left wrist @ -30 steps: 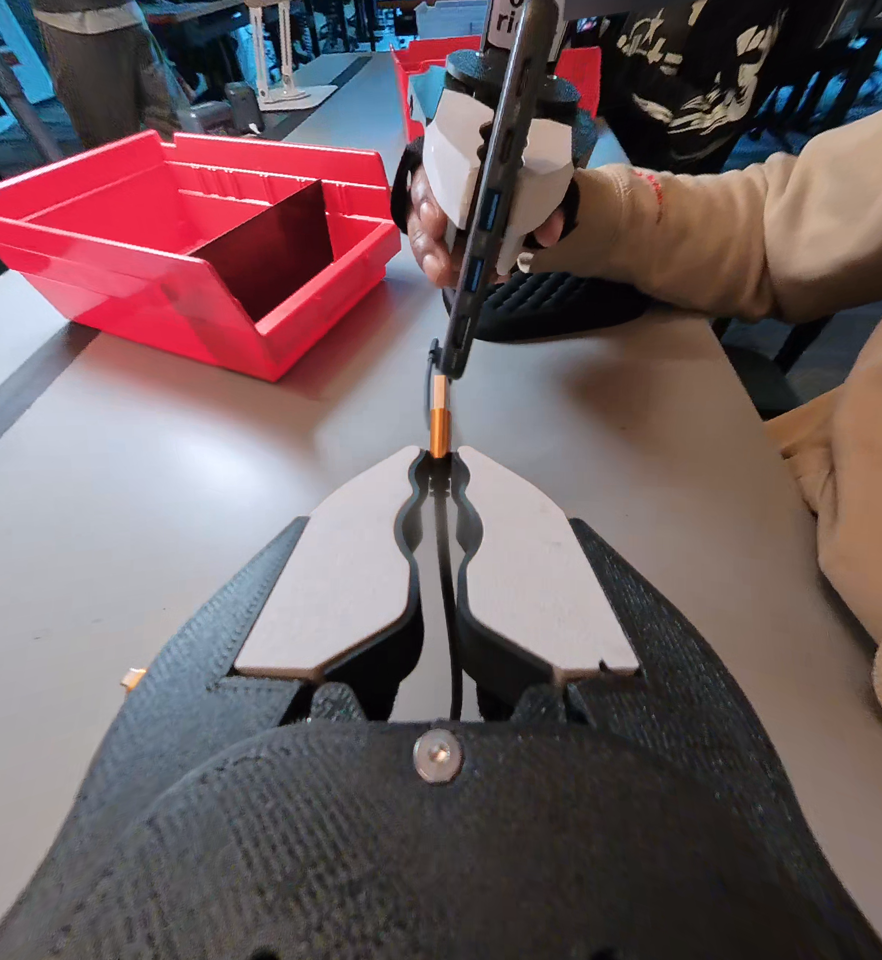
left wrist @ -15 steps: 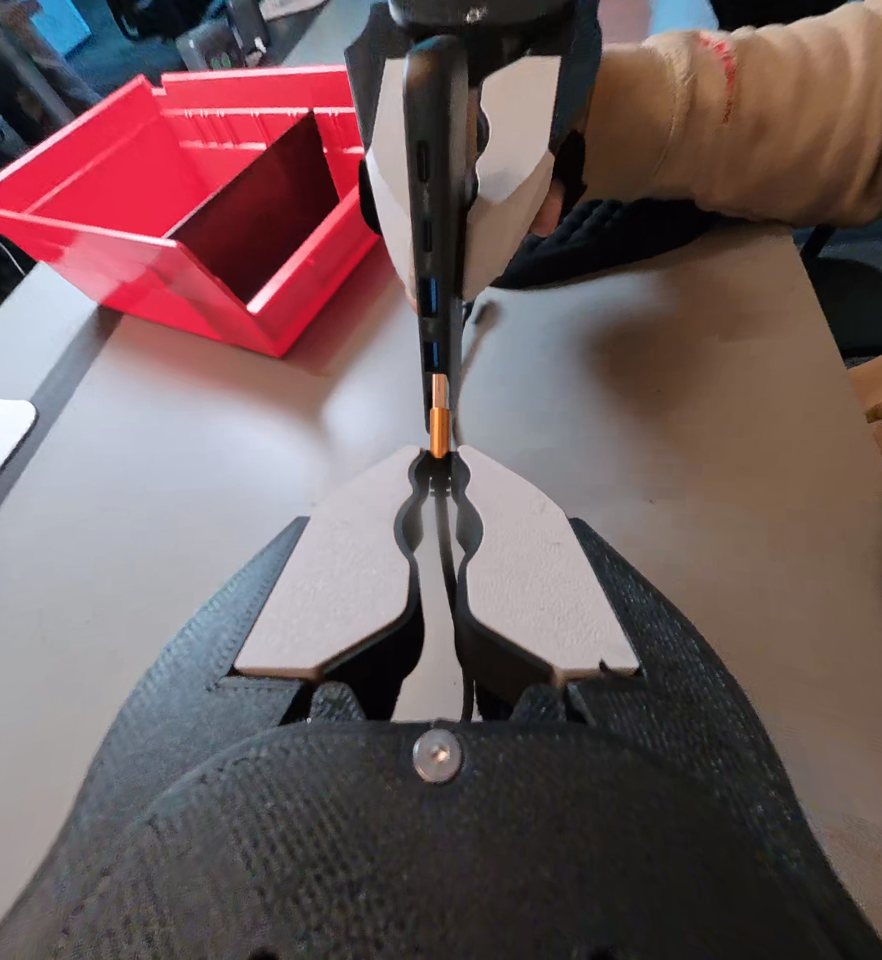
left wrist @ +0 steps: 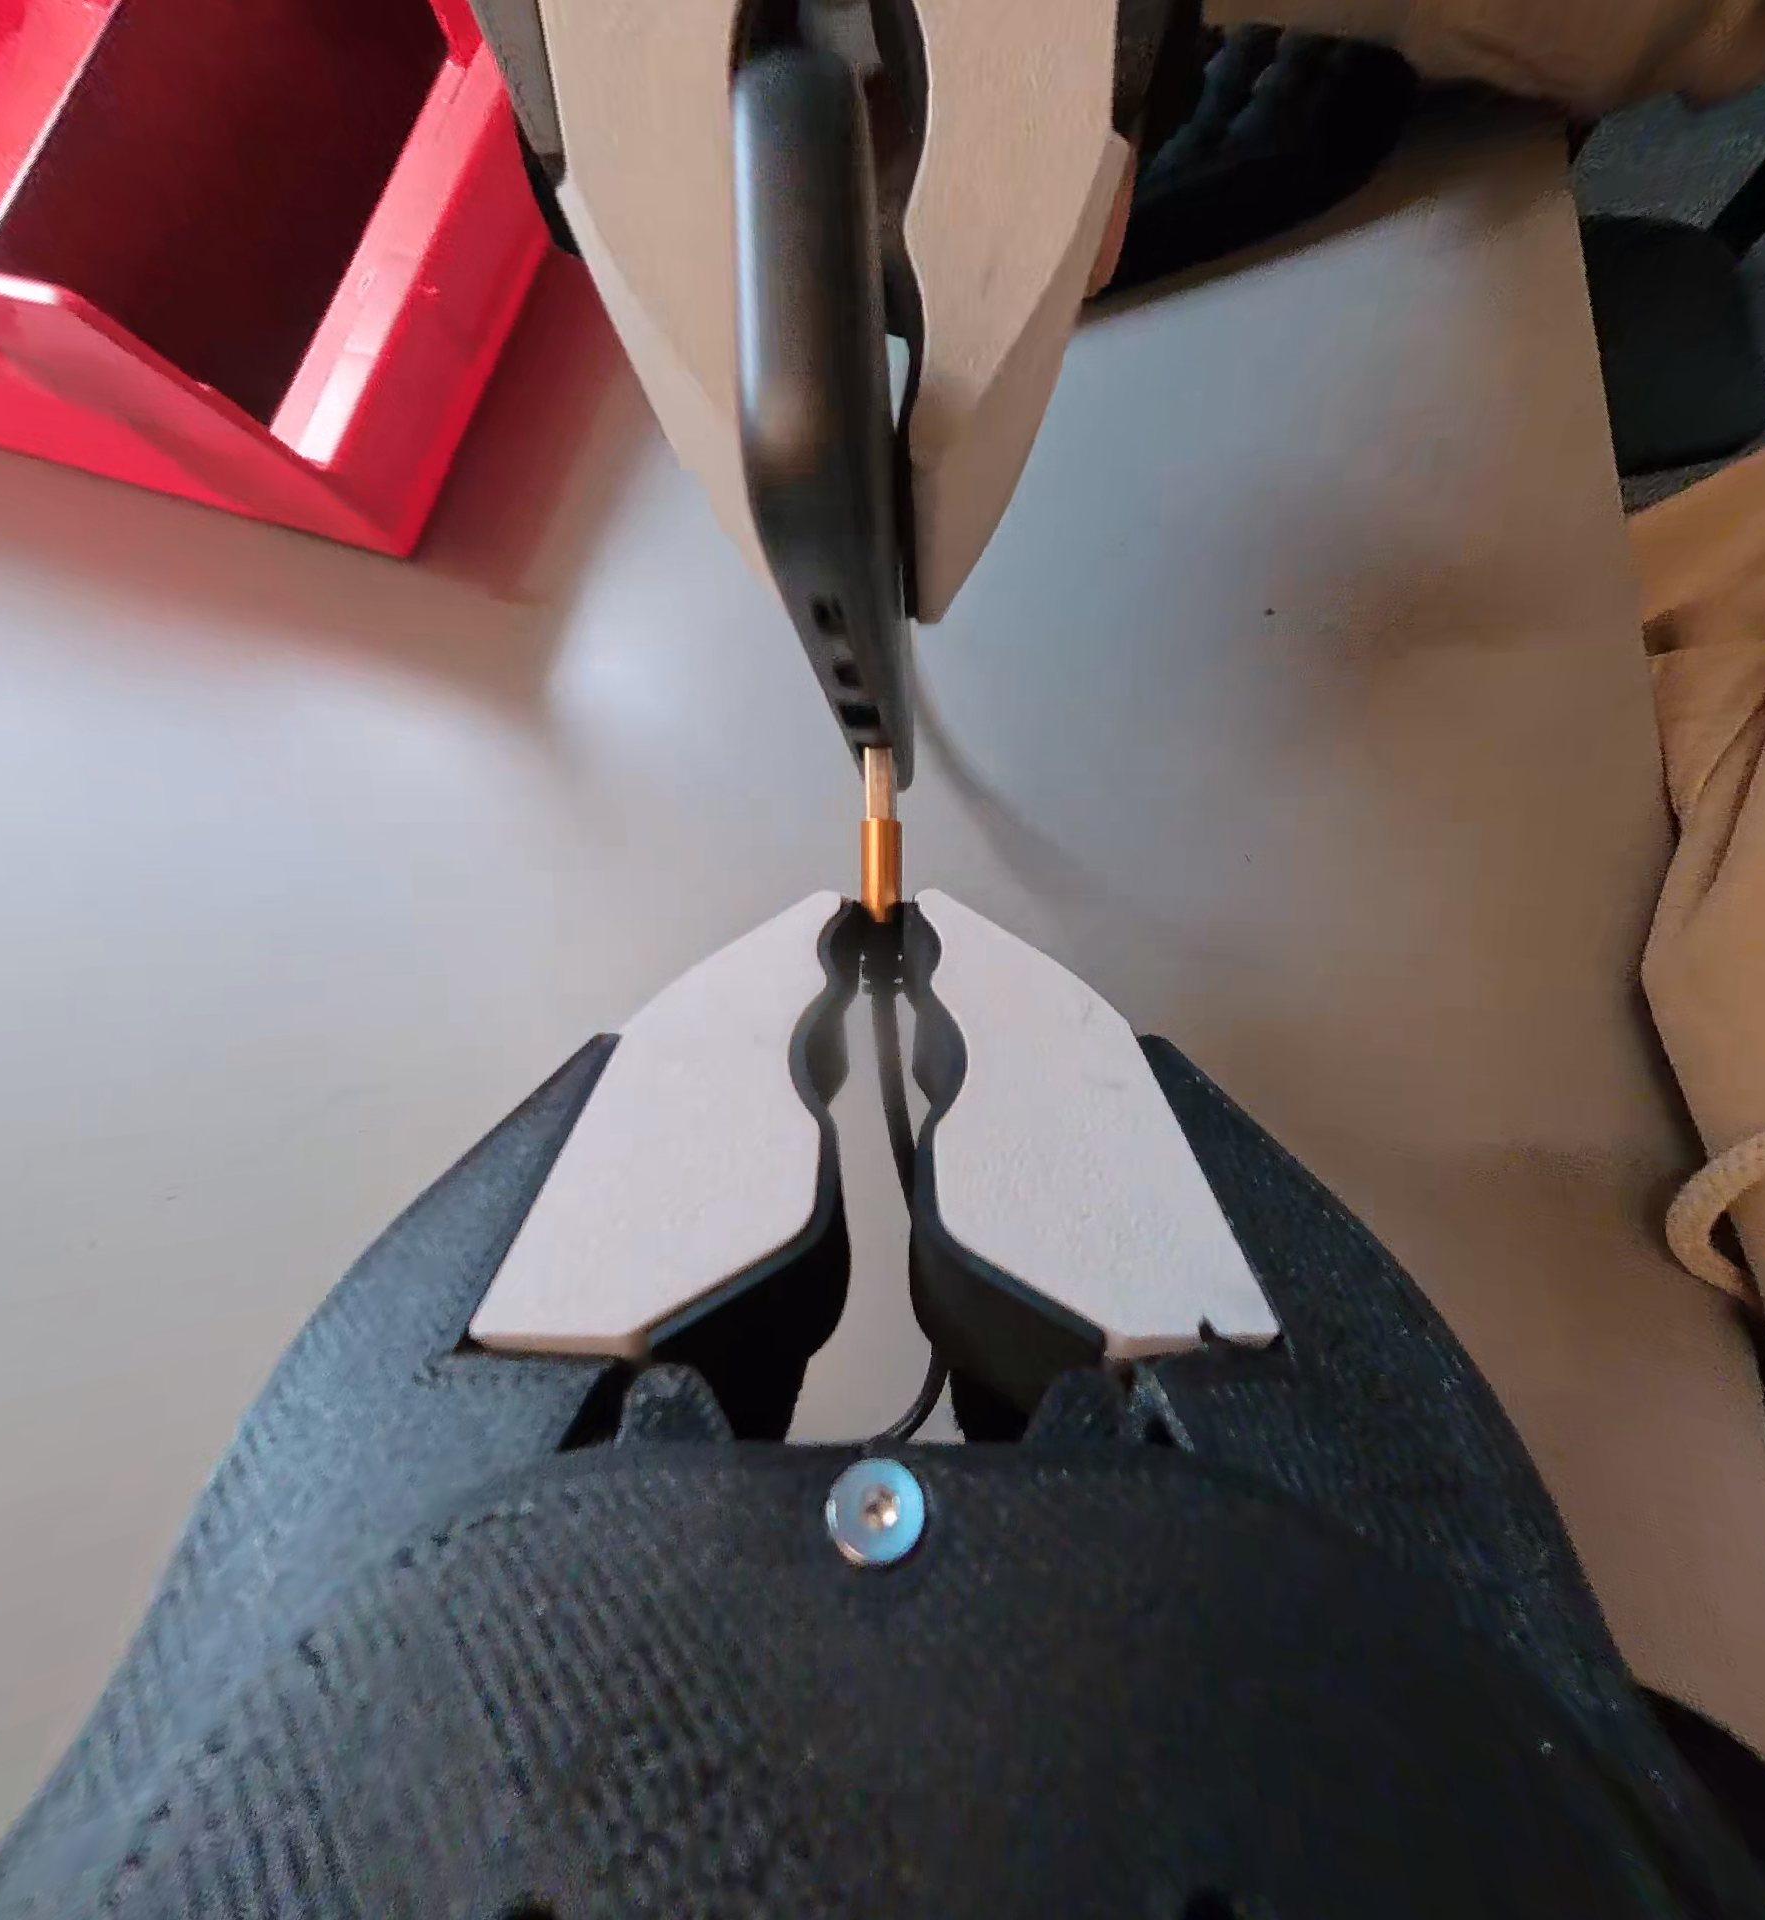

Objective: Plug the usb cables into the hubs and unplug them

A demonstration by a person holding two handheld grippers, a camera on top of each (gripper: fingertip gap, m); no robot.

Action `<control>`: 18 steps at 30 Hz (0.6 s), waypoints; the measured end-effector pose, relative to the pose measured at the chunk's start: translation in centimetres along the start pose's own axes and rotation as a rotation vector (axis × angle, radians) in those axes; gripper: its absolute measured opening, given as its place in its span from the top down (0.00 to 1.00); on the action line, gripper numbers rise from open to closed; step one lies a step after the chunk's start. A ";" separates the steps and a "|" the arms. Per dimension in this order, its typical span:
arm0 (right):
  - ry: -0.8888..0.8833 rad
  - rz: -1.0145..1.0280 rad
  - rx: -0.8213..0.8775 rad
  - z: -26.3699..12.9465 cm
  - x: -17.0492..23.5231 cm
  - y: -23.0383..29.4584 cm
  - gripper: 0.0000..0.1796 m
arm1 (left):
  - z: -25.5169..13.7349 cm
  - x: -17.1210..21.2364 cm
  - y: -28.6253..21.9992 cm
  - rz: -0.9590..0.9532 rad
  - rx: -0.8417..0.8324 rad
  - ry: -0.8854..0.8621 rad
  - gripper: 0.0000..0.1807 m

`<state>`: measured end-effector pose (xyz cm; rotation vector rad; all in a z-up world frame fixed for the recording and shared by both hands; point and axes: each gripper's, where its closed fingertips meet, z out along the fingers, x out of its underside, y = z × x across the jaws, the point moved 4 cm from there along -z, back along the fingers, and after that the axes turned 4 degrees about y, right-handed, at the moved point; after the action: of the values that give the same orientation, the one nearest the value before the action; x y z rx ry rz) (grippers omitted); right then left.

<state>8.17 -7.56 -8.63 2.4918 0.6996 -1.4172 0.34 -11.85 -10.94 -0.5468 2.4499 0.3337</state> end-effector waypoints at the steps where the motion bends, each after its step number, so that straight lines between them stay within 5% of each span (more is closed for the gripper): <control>1: 0.002 -0.002 0.000 -0.1 -0.4 -0.1 0.93 | -0.2 -0.4 0.2 0.001 0.004 0.000 0.96; 18: -0.438 0.168 -0.008 -2.2 -3.5 -2.3 0.92 | -3.3 -2.0 2.3 -0.323 0.269 -0.512 0.96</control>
<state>7.17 -5.80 -4.35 2.0633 0.3964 -1.7974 -0.92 -10.35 -6.85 -0.6358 1.8398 0.0032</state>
